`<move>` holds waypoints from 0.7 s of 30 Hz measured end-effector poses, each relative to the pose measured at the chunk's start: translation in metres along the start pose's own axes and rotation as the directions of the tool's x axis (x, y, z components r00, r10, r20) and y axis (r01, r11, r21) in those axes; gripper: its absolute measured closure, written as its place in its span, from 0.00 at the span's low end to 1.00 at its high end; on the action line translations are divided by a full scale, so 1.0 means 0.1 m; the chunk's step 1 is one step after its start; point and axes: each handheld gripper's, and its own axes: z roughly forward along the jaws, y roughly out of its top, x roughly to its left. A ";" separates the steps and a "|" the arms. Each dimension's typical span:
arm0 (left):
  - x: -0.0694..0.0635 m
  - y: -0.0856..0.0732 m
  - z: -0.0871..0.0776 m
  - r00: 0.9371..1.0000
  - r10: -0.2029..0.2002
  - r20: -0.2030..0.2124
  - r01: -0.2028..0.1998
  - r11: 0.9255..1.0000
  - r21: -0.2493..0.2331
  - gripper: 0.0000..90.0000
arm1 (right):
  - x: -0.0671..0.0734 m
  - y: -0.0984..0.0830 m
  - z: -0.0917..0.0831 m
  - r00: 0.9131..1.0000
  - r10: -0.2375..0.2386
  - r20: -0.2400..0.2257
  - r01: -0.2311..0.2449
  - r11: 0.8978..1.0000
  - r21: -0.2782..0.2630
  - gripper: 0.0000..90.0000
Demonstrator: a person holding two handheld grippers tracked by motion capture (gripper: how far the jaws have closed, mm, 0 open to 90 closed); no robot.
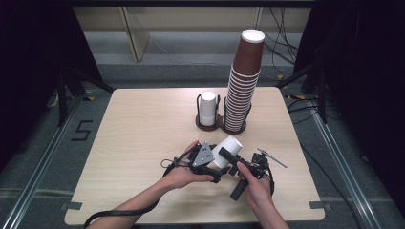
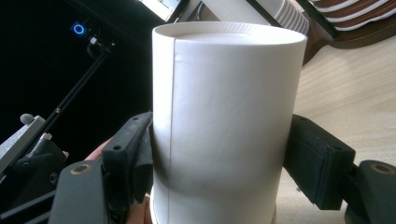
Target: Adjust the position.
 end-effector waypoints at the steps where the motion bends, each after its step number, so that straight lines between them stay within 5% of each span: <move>1: 0.00 0.00 0.00 1.000 -0.001 -0.001 0.001 1.000 -0.011 0.17 | 0.00 0.00 0.00 1.000 -0.003 -0.001 0.003 1.000 0.001 0.32; 5: -0.01 0.00 -0.03 1.000 -0.001 -0.015 0.001 1.000 -0.008 0.22 | 0.03 -0.01 0.01 1.000 0.015 -0.005 -0.015 1.000 0.002 0.28; 8: 0.00 0.01 -0.05 1.000 0.002 -0.013 -0.002 1.000 -0.013 0.25 | 0.03 0.01 0.01 0.999 -0.038 0.003 0.038 0.999 0.001 0.25; 11: 0.00 0.02 -0.07 1.000 -0.003 -0.014 0.003 1.000 -0.013 0.26 | 0.05 0.02 0.01 0.999 -0.044 -0.022 0.044 0.999 -0.009 0.22; 12: 0.01 0.02 -0.07 1.000 -0.003 -0.014 0.003 1.000 -0.012 0.26 | 0.08 0.02 0.00 1.000 -0.012 -0.018 0.012 1.000 0.004 0.20; 14: 0.01 0.02 -0.08 1.000 -0.002 -0.012 0.002 1.000 -0.010 0.27 | 0.06 0.02 0.01 0.998 -0.053 -0.028 0.052 0.999 -0.011 0.18; 15: 0.02 0.03 -0.09 1.000 -0.001 -0.017 0.001 1.000 -0.007 0.27 | 0.09 0.02 0.00 1.000 -0.015 -0.023 0.015 1.000 0.007 0.17; 16: 0.03 0.03 -0.11 1.000 -0.002 -0.013 0.001 1.000 -0.002 0.27 | 0.06 0.03 0.01 0.997 -0.072 -0.017 0.072 0.997 -0.011 0.17; 21: 0.05 0.02 -0.16 1.000 -0.010 -0.022 0.010 1.000 0.005 0.27 | 0.10 0.05 -0.02 0.995 -0.094 -0.021 0.094 0.996 0.009 0.15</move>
